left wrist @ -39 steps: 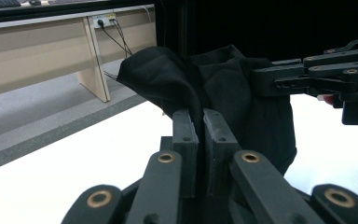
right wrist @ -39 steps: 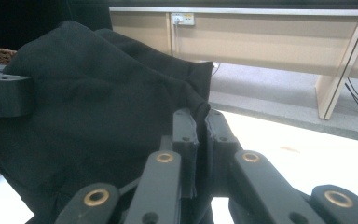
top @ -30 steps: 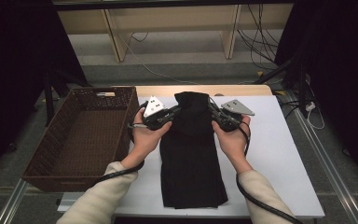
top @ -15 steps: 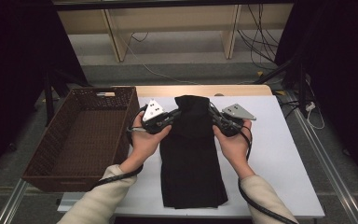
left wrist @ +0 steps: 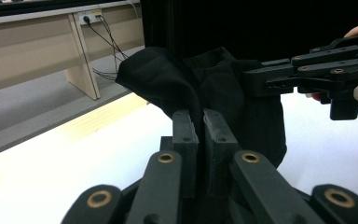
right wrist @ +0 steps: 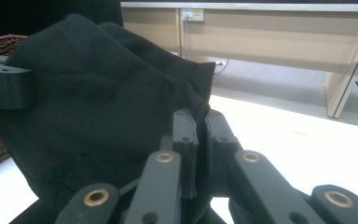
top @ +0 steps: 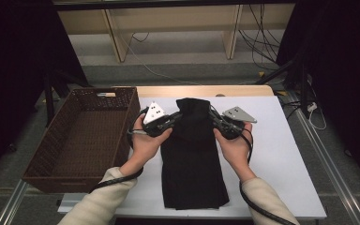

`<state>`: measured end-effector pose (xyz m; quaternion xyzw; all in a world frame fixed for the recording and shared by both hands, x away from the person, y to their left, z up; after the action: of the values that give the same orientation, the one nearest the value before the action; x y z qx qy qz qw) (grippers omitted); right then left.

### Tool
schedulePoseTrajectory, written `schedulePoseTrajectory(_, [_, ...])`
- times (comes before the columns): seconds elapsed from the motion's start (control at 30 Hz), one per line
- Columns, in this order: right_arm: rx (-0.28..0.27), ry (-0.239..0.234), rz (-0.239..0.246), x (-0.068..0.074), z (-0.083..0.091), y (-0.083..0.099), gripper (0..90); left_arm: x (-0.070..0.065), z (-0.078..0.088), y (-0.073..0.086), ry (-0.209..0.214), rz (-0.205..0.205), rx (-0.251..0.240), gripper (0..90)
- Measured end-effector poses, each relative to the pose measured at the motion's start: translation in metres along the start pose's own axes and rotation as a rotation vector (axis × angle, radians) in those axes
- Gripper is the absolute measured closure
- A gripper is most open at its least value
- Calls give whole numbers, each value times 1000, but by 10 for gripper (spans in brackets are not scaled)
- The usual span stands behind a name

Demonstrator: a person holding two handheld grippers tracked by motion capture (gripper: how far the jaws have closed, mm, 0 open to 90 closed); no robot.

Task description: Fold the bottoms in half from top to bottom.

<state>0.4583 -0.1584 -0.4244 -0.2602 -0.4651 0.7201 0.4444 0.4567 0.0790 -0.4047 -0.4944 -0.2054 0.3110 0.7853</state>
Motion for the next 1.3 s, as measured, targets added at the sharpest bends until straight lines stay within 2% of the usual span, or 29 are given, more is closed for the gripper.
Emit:
schedulePoseTrajectory(0.63, [0,-3,2,3,5,2,847,-7,7,2,7,-31,6,843])
schedulePoseTrajectory(1.3, [14,-10,10,6,10,6,847,-15,11,7,21,-31,22,843])
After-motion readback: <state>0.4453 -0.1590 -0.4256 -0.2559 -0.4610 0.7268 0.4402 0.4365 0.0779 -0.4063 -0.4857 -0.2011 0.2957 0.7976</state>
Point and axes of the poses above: each handheld gripper's, and its own axes: z roughly backward along the jaws, y roughly out of its underside, x roughly to its left, the point moved 2 cm from there along -z, roughly forward along the jaws, and after that the axes turned 9 degrees about x, right-handed, at the moved point
